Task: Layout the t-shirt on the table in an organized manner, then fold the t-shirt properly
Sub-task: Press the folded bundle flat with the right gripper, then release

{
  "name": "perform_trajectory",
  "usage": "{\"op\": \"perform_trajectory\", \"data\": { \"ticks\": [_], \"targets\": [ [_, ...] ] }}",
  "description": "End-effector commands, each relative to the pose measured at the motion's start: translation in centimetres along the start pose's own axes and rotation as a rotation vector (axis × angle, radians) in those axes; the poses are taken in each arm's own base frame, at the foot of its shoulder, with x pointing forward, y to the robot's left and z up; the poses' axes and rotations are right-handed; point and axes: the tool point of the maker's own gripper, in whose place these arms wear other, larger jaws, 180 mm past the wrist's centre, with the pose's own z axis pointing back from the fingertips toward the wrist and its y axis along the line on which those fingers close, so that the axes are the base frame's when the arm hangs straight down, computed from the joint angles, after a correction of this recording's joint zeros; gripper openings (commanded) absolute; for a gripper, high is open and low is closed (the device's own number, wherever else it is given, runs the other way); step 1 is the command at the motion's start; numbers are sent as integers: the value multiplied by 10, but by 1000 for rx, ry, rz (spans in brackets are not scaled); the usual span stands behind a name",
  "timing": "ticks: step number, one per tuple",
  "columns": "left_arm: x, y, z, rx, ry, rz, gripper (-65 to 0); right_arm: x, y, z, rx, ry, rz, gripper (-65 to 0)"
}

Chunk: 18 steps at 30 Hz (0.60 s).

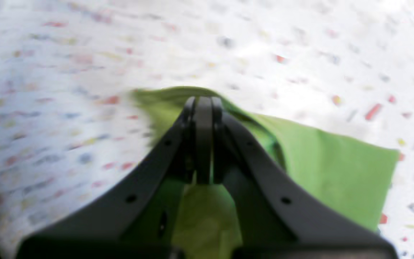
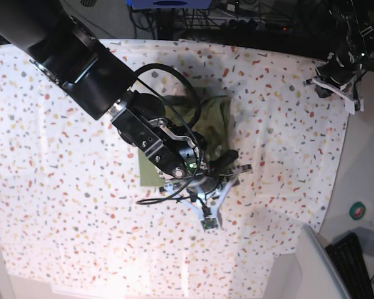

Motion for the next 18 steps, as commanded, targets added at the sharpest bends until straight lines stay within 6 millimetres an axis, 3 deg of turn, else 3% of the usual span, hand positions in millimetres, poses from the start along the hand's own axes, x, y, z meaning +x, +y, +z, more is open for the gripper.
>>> {"op": "perform_trajectory", "data": {
  "ticks": [1,3,8,11,16,18],
  "targets": [
    [14,7,4,11,-37,-12,-650,22,-5,8,-14,-48,0,-650],
    [14,7,4,12,-38,-11,-650,18,-20,11,-52,-34,-14,-650],
    [15,6,4,10,-40,-9,-650,-13,-34,0,-94,44,-20,-650],
    [15,5,4,9,-41,-8,-650,-28,-25,-9,-95,61,-19,-650],
    [15,5,4,9,-41,-8,-650,-54,18,-19,-27,47,172,-650],
    [15,5,4,9,-41,-8,-650,-61,17,-26,-42,57,209,-650]
  ]
}}
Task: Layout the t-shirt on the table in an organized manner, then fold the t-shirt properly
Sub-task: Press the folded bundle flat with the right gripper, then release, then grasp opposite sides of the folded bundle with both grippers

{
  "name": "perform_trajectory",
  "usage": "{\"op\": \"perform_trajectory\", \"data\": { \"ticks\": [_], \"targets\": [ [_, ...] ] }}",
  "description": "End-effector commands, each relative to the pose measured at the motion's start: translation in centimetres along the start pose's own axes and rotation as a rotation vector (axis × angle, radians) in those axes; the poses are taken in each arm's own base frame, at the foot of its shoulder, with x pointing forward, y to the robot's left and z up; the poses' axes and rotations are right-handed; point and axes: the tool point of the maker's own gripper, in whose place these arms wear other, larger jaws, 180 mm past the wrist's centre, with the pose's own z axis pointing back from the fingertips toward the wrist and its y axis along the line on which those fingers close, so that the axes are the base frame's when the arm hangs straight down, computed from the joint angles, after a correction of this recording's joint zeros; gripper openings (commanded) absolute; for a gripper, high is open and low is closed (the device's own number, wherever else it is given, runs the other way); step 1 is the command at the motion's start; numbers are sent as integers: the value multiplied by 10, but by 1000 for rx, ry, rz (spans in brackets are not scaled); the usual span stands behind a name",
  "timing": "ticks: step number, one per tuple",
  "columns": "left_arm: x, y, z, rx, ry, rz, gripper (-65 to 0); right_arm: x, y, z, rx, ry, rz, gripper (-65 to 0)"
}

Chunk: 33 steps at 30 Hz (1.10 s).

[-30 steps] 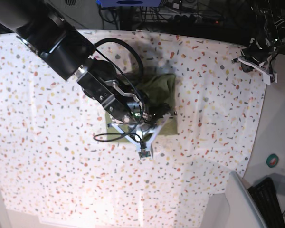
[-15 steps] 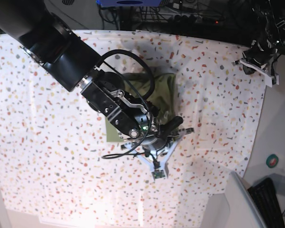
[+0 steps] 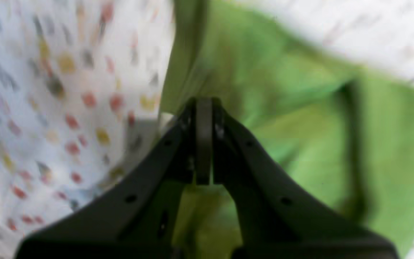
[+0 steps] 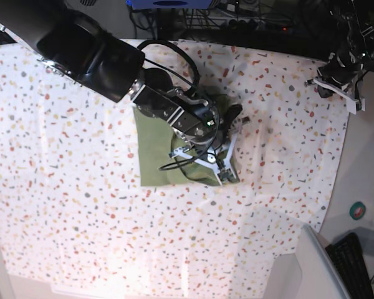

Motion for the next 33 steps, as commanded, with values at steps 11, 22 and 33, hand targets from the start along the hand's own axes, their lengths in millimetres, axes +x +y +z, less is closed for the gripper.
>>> {"op": "perform_trajectory", "data": {
  "ticks": [11,22,33],
  "targets": [
    [13,-18,1,-46,-36,-30,-650,81,24,53,120,-201,11,-650],
    [47,-164,28,-460,-72,-81,-579,21,-102,109,-64,-126,-229,-650],
    [43,-223,-5,-565,-25,32,0,-44,-188,141,-246,-61,-328,-650]
  ]
}}
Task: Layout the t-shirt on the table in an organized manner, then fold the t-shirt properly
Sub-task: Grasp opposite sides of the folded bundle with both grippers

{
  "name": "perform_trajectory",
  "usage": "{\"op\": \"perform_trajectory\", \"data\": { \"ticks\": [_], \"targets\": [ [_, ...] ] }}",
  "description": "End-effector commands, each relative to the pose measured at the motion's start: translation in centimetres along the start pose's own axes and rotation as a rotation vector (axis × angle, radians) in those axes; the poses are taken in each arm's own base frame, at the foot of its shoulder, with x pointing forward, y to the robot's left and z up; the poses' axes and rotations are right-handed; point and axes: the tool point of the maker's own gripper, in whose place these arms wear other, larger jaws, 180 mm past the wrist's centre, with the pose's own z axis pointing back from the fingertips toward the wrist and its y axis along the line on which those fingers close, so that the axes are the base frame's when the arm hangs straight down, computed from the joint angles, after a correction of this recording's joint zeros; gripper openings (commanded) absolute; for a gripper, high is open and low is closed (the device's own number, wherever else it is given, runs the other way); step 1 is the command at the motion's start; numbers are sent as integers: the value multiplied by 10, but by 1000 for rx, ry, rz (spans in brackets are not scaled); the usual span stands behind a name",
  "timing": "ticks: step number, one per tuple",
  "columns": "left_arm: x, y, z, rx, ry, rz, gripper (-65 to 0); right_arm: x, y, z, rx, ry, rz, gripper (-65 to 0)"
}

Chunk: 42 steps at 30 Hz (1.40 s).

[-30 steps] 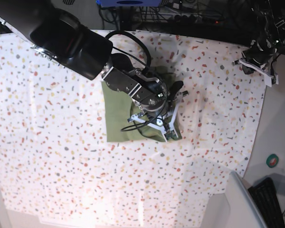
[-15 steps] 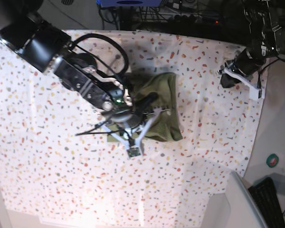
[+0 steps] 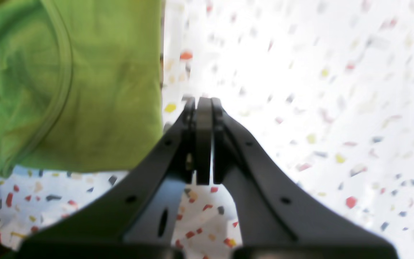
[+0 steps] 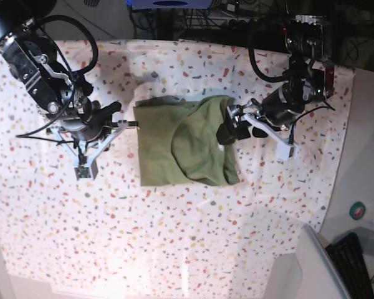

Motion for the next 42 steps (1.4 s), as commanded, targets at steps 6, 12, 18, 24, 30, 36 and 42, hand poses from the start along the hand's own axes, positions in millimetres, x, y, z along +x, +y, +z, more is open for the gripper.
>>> {"op": "perform_trajectory", "data": {
  "ticks": [6,12,18,24,30,36,42],
  "targets": [
    [-1,-28,-36,-79,59,-32,0,16,5,3,46,-56,59,-650],
    [-19,-2,-49,-8,124,52,0,12,6,4,49,-48,57,-650],
    [-16,-3,-54,5,125,63,0,9,7,3,51,-43,54,-650],
    [-8,-1,-53,7,113,62,0,2,16,10,78,-38,57,-650],
    [-2,32,-41,73,99,89,0,-17,42,13,132,-47,15,-650],
    [39,56,-4,123,-38,82,0,-39,91,6,228,5,122,-650],
    [56,130,70,304,-147,112,0,-36,108,-7,237,14,123,-650]
  ]
}}
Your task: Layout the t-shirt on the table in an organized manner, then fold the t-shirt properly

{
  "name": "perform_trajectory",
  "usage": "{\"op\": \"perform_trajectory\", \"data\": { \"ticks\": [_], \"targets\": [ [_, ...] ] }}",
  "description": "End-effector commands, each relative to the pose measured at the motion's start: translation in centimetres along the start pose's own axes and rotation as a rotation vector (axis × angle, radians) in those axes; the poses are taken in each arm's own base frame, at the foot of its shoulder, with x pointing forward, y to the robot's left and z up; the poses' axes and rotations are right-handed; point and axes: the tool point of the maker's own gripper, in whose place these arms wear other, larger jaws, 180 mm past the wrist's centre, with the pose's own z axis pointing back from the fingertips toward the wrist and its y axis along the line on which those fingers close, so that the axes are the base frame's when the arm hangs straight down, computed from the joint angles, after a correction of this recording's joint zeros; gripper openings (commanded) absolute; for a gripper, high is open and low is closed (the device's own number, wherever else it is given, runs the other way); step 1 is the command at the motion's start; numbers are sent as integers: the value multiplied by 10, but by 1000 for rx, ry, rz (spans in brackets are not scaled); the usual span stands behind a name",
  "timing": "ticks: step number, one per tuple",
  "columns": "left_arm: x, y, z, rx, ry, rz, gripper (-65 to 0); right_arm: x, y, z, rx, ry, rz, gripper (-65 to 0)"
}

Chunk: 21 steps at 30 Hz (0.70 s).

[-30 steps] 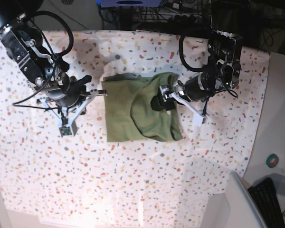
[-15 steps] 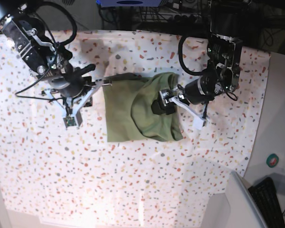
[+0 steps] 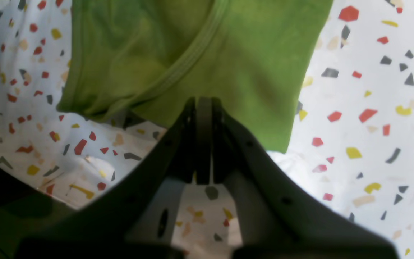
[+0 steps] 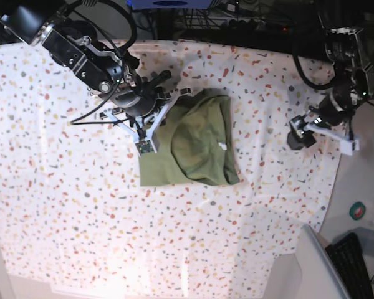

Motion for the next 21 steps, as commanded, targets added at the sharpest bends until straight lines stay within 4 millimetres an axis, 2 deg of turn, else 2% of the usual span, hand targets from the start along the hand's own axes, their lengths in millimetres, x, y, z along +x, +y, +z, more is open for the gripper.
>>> {"op": "perform_trajectory", "data": {
  "ticks": [1,3,7,10,13,17,19,21],
  "targets": [
    [11,7,8,6,-31,-4,0,13,2,1,6,-43,9,-650],
    [12,33,21,58,-40,8,-10,12,7,-2,12,-36,-1,-650],
    [10,57,41,78,-60,-1,-263,9,12,-14,6,-10,15,-650],
    [9,64,45,93,-66,12,-433,10,26,-23,22,1,45,-650],
    [8,63,45,91,-64,14,-540,13,30,-34,13,16,47,-650],
    [4,57,43,78,-44,4,-584,19,30,-46,-5,27,47,-650],
    [-8,41,35,43,25,-32,-586,26,28,-45,-7,15,53,-650],
    [-14,15,30,-7,56,-91,-587,32,28,-40,0,-2,50,-650]
  ]
}}
